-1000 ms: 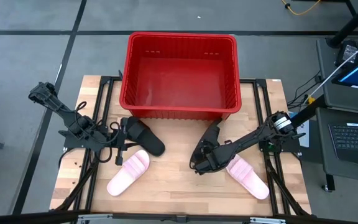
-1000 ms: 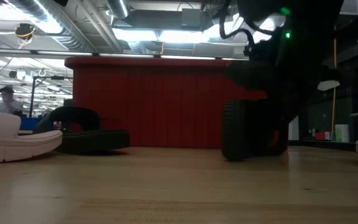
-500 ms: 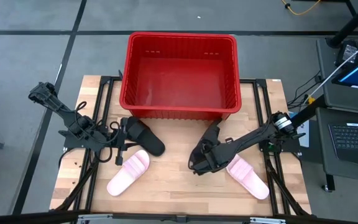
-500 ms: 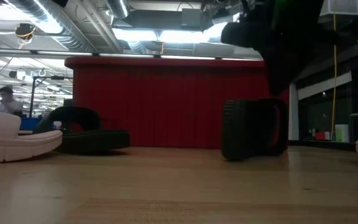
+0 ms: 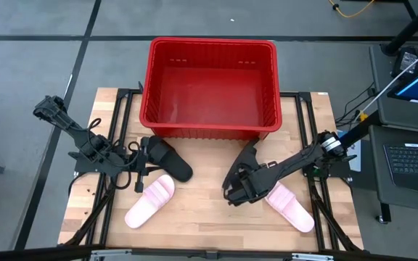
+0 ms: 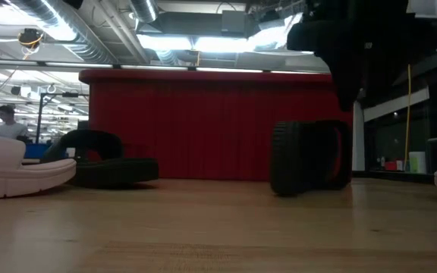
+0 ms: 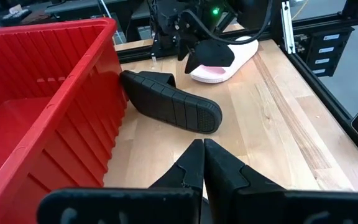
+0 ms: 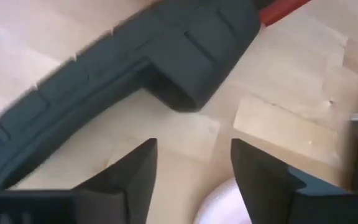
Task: Pick and place slides into bin
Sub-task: Put the right black slide into the red bin
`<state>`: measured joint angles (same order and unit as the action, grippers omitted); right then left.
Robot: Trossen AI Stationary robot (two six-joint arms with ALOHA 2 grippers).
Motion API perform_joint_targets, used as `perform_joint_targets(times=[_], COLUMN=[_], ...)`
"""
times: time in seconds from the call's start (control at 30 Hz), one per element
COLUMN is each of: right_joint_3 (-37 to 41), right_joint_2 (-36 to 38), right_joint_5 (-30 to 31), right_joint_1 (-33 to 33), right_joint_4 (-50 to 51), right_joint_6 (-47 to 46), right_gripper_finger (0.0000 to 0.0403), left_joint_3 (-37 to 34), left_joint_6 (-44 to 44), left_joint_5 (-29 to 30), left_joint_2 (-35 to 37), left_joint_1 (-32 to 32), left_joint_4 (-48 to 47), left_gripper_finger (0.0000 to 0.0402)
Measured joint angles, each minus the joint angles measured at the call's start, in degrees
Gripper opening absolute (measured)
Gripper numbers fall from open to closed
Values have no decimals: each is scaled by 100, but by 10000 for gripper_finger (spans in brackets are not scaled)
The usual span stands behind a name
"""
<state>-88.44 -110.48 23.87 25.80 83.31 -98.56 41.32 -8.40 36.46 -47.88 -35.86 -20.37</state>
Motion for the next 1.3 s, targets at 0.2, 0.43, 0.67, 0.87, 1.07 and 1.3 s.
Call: perform_joint_targets(times=[0.2, 0.43, 0.67, 0.87, 1.07, 1.3], right_joint_3=[399, 940, 1217, 1639, 1921, 1934], right_joint_2=[0, -4, -2, -2, -2, -2], right_joint_5=[345, 542, 845, 1262, 1363, 1400], right_joint_1=[-1, -71, -221, -232, -234, -234], right_joint_4=[-267, -830, -956, -1585, -1843, -1706], right_joint_6=[-327, -384, -570, -577, -623, -599], right_gripper_finger=[216, 205, 198, 198, 198, 195], left_joint_3=[-1, 0, -2, -2, -2, -2], left_joint_6=[0, 5, 6, 9, 4, 4], left_joint_5=[1, 1, 1, 1, 1, 1], left_joint_2=[0, -2, -1, 0, -2, 0], left_joint_1=[0, 0, 0, 0, 0, 0], left_joint_4=[0, -1, 1, 1, 1, 3], left_gripper_finger=[4, 4, 4, 4, 4, 4])
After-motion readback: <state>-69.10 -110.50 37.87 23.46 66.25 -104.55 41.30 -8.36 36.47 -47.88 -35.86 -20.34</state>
